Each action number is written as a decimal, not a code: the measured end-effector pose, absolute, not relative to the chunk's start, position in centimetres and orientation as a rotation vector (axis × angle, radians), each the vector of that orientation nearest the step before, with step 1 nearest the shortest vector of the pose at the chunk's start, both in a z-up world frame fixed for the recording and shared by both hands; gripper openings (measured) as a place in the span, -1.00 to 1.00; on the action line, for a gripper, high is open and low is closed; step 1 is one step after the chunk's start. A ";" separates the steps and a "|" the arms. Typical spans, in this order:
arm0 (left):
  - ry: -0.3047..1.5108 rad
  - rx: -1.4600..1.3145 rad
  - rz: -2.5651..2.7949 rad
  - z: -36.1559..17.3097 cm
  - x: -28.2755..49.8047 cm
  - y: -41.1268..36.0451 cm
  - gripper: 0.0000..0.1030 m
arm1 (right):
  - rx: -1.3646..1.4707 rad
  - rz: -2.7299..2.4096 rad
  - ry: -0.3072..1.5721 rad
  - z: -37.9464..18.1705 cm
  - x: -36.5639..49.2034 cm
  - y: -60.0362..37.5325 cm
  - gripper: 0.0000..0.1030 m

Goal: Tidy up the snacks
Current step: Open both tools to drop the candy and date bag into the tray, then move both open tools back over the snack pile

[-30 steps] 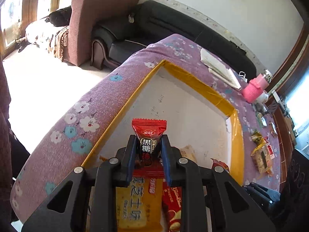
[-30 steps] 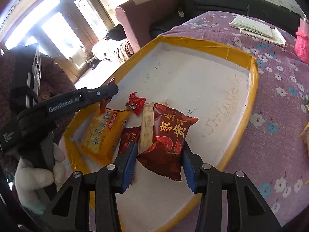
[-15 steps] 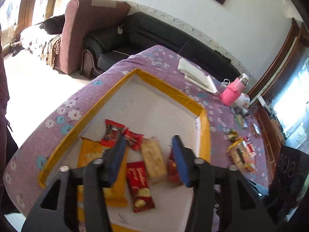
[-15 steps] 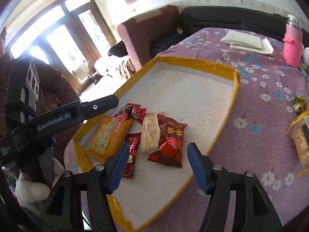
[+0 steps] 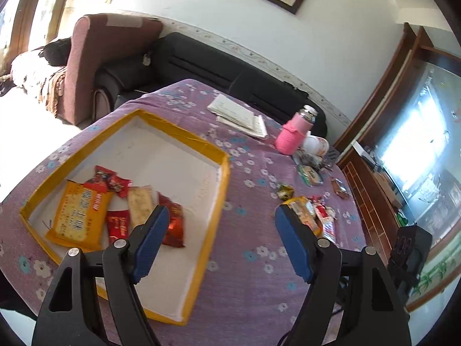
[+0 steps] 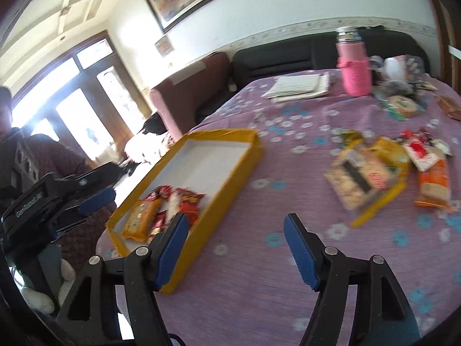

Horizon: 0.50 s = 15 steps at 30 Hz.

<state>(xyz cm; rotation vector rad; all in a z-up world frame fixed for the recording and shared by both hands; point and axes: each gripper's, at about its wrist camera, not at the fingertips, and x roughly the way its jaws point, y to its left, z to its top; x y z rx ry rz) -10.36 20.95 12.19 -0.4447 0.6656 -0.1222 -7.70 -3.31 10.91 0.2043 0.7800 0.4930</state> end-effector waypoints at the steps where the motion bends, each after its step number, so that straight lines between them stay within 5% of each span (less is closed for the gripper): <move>1: 0.662 -0.441 -0.137 12.5 -10.5 20.3 0.47 | 0.210 0.465 0.775 11.1 -7.6 -4.6 0.38; 15: 0.704 -0.400 -0.229 11.4 -9.6 15.9 0.47 | 0.320 0.188 0.779 9.3 -6.5 -18.4 0.47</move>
